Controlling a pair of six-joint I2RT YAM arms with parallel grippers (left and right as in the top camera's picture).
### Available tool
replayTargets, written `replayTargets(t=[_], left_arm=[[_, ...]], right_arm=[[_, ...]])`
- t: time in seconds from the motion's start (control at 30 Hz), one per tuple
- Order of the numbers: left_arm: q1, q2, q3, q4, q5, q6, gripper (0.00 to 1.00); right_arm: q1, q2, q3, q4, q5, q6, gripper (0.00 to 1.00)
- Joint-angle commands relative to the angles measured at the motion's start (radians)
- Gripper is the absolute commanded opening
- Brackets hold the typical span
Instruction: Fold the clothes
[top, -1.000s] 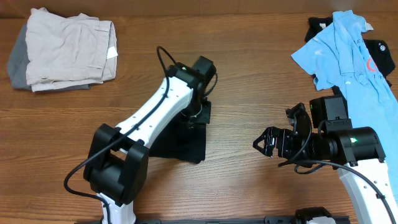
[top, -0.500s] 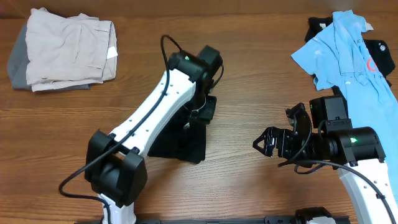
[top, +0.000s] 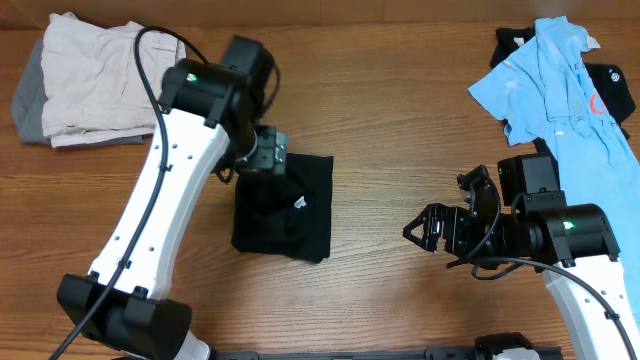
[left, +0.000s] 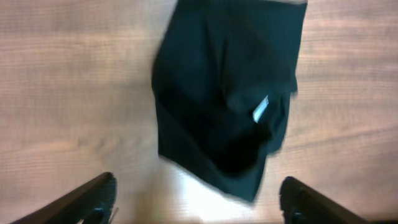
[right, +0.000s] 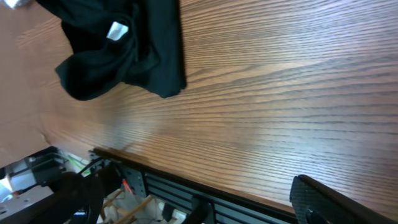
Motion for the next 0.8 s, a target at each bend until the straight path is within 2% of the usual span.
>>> replayTargets(t=[0.0,0.2,0.33,0.53,0.77], left_arm=[[0.012,0.006,-0.09,0.06,0.036,0.095,0.78],[0.05,0.006,-0.272,0.186,0.004,0.095,0.37],[0.085,0.006,-0.385,0.267,0.083,0.108,0.09],[0.06,0.006,-0.514,0.344,0.204,0.114,0.04],[-0.055,0.006,-0.546,0.385,0.279,0.113,0.04]], right_arm=[[0.005,-0.002,0.0,0.005,-0.051,-0.003,1.0],[0.005,-0.002,0.0,-0.036,-0.051,-0.008,1.0],[0.005,-0.002,0.0,-0.045,-0.051,-0.007,1.0],[0.005,-0.002,0.0,-0.041,-0.051,-0.006,1.0],[0.005,-0.002,0.0,-0.042,-0.051,-0.006,1.0]])
